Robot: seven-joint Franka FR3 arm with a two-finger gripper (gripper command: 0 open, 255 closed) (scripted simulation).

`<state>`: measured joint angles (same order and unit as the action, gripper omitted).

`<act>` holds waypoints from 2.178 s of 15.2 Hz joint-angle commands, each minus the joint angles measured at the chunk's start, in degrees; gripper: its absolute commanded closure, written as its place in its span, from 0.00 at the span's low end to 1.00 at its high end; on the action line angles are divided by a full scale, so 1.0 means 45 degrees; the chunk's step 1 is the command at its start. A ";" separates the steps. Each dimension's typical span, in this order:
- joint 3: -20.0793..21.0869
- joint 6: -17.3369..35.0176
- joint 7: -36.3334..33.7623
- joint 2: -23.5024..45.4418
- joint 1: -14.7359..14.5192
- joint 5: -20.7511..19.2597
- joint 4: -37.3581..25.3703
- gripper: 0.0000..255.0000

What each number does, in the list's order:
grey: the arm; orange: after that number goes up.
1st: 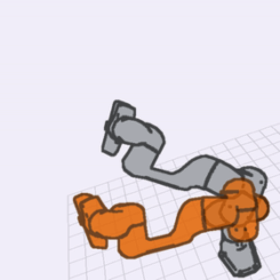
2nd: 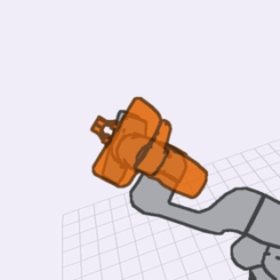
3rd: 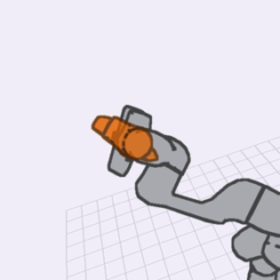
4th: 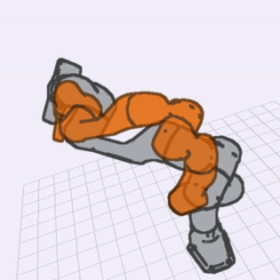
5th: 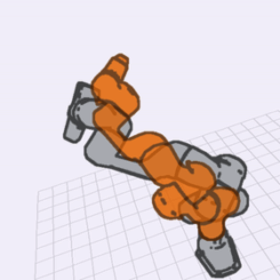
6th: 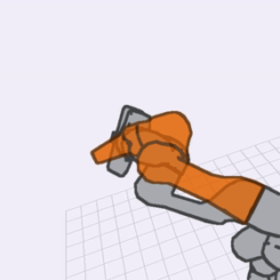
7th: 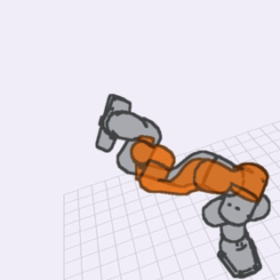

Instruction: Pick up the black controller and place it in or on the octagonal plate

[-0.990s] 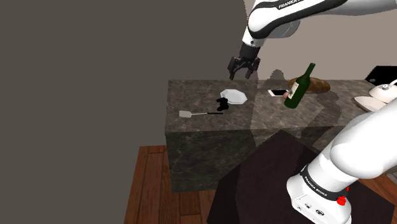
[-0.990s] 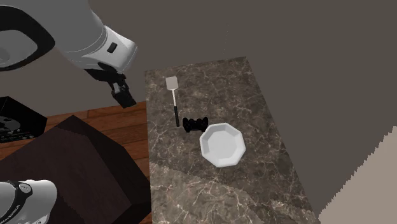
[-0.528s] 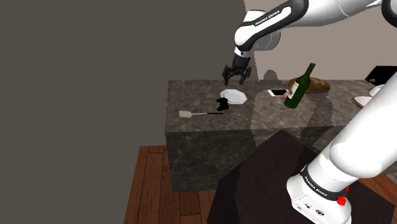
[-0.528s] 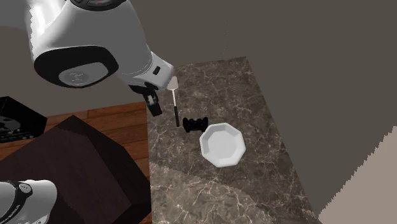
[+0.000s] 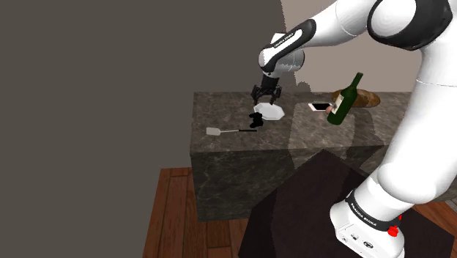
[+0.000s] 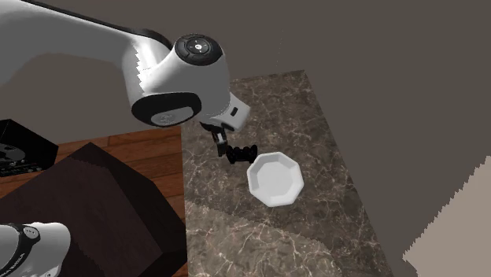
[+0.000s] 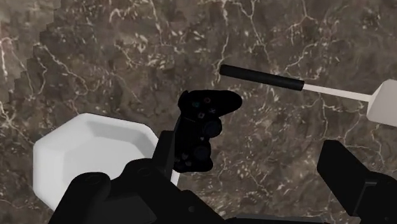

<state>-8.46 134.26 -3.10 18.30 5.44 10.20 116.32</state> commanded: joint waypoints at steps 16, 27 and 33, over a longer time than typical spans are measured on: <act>0.0213 0.0574 0.0113 0.6175 0.1096 0.0935 -0.5025 0.00; 0.0270 0.0803 0.0136 0.6516 0.1113 0.0986 -0.5140 1.00; 0.0264 0.0860 0.0182 0.6430 0.1133 0.0991 -0.4999 1.00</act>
<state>-7.47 138.11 -2.31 46.83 10.65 14.61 93.50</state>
